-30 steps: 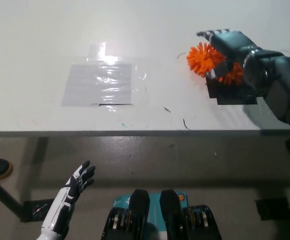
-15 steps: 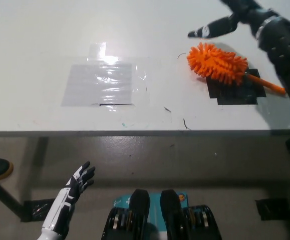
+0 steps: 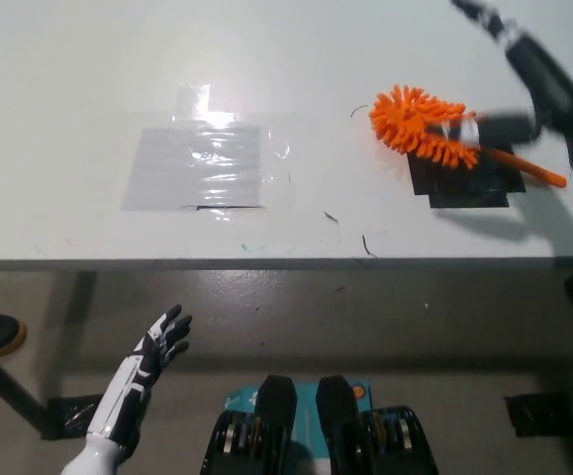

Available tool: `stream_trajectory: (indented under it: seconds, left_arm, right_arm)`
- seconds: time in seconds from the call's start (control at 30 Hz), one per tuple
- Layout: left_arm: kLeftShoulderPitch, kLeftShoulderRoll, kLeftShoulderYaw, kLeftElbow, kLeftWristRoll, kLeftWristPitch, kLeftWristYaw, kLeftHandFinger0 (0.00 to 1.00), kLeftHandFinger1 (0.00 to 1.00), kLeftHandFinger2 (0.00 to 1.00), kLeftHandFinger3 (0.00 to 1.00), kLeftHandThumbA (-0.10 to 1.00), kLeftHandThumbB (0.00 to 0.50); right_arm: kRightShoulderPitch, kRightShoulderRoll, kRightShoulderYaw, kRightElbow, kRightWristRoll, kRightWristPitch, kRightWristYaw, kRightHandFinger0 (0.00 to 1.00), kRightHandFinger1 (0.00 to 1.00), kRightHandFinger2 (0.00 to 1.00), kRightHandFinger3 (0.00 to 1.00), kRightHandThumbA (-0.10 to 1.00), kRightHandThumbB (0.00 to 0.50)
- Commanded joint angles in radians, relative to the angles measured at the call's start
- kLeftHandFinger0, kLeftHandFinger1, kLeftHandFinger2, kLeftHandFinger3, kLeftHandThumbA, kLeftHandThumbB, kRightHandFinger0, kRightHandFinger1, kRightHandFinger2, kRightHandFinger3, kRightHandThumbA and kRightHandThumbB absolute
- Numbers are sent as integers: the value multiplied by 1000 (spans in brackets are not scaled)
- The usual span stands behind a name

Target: The robot uses it right hand to pick up an extended orange duster kept in the middle of the desk and presses its handle against the desk to collapse it

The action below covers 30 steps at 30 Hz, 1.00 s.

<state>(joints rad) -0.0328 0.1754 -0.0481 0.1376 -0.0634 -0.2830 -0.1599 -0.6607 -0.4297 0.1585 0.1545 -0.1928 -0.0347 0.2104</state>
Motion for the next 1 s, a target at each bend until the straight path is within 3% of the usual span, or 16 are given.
stream_trajectory:
  seconds: [0.0, 0.03, 0.1, 0.3, 0.43, 0.47, 0.83, 0.9, 0.97]
  left_arm:
    - [-80, 28, 2, -54, -19, 21, -37, 1000, 1000, 1000, 1000, 1000, 169]
    - [-79, 28, 0, -54, -22, 19, -40, 1000, 1000, 1000, 1000, 1000, 168]
    - [-78, 29, -1, -59, -20, 23, -40, 1000, 1000, 1000, 1000, 1000, 167]
    - [-77, 33, 1, -53, -22, 9, -43, 1000, 1000, 1000, 1000, 1000, 173]
    - [-77, 32, -3, -50, -22, 8, -44, 1000, 1000, 1000, 1000, 1000, 170]
    - [-68, 32, -3, -69, -20, 34, -40, 1000, 1000, 1000, 1000, 1000, 180]
    - [-21, 27, -4, -91, -16, 37, -50, 1000, 1000, 1000, 1000, 1000, 172]
    - [-15, 25, -2, -94, -11, 38, -46, 1000, 1000, 1000, 1000, 1000, 173]
    - [-15, 25, -1, -95, -11, 38, -47, 1000, 1000, 1000, 1000, 1000, 173]
  right_arm:
    - [315, -21, -243, -799, 309, -135, -118, 1000, 1000, 1000, 1000, 1000, 487]
    - [539, 121, -159, -735, 289, -254, -168, 1000, 1000, 1000, 1000, 1000, 365]
    - [625, 185, -125, -684, 250, -306, -183, 1000, 1000, 1000, 1000, 1000, 303]
    - [651, 256, -117, -524, 177, -390, -162, 1000, 1000, 1000, 1000, 1000, 321]
    - [639, 285, -126, -453, 175, -400, -143, 1000, 1000, 1000, 1000, 1000, 302]
    - [613, 303, -123, -364, 174, -411, -142, 1000, 1000, 1000, 1000, 1000, 259]
    - [588, 299, -153, -108, 222, -337, -66, 1000, 1000, 1000, 1000, 1000, 283]
    - [574, 298, -148, -77, 223, -341, -58, 1000, 1000, 1000, 1000, 1000, 232]
    - [574, 297, -147, -75, 225, -344, -58, 1000, 1000, 1000, 1000, 1000, 229]
